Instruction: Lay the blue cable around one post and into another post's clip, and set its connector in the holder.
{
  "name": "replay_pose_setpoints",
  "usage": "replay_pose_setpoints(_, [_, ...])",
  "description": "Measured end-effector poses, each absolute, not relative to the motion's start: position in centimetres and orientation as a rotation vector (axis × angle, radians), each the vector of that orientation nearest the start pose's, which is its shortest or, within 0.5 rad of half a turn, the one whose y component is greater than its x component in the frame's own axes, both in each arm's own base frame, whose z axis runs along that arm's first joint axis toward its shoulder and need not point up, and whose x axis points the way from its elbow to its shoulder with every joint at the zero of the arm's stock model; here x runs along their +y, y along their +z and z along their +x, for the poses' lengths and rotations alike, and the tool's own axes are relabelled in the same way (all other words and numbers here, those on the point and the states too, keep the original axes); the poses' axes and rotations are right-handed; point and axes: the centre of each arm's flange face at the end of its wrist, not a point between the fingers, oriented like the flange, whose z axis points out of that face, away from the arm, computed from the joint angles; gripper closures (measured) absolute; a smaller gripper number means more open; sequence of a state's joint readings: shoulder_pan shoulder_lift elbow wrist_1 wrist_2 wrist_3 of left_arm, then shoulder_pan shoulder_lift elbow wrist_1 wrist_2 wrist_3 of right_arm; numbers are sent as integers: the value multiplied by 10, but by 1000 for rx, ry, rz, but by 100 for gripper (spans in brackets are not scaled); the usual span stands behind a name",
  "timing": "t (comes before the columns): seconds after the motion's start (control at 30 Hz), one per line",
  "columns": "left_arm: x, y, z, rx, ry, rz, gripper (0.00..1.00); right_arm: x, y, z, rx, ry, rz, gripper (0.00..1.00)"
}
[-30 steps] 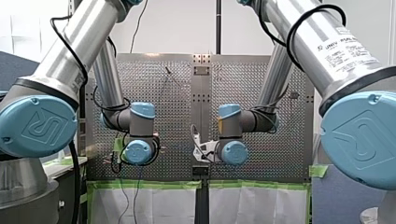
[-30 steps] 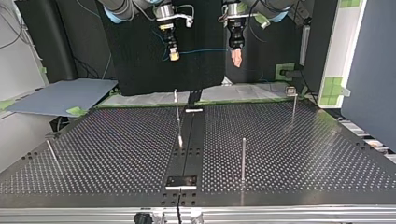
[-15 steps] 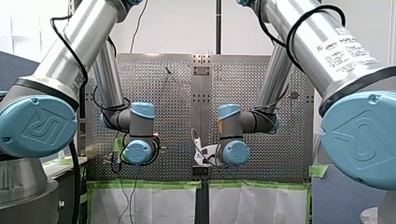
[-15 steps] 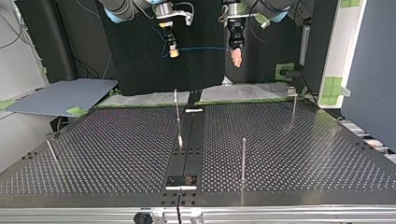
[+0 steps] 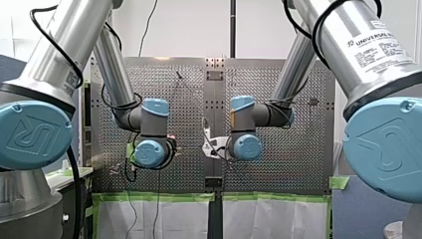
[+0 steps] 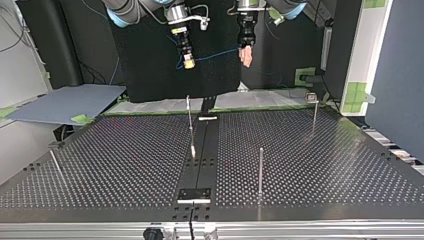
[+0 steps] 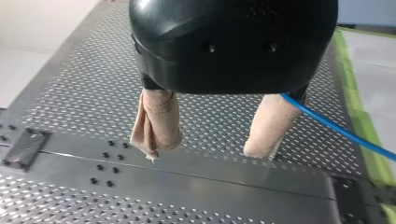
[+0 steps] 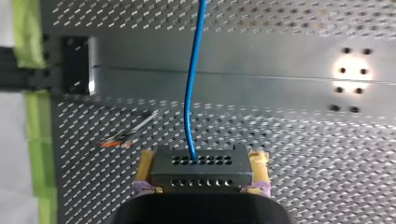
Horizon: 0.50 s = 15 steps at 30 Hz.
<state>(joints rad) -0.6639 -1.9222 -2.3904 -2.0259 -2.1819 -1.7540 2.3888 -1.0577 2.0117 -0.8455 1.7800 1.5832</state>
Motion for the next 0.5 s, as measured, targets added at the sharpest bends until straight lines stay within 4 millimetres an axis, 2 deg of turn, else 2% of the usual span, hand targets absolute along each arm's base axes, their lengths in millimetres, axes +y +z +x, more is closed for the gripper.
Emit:
replay_pose_setpoints(0.27, [-299, 133, 262, 1576, -224, -157, 0, -289, 160, 468, -894, 1624, 1679, 100])
replay_pose_setpoints(0.5, [-298, 157, 265, 1564, -235, -175, 0, -301, 212, 476, -878, 1666, 1619, 100])
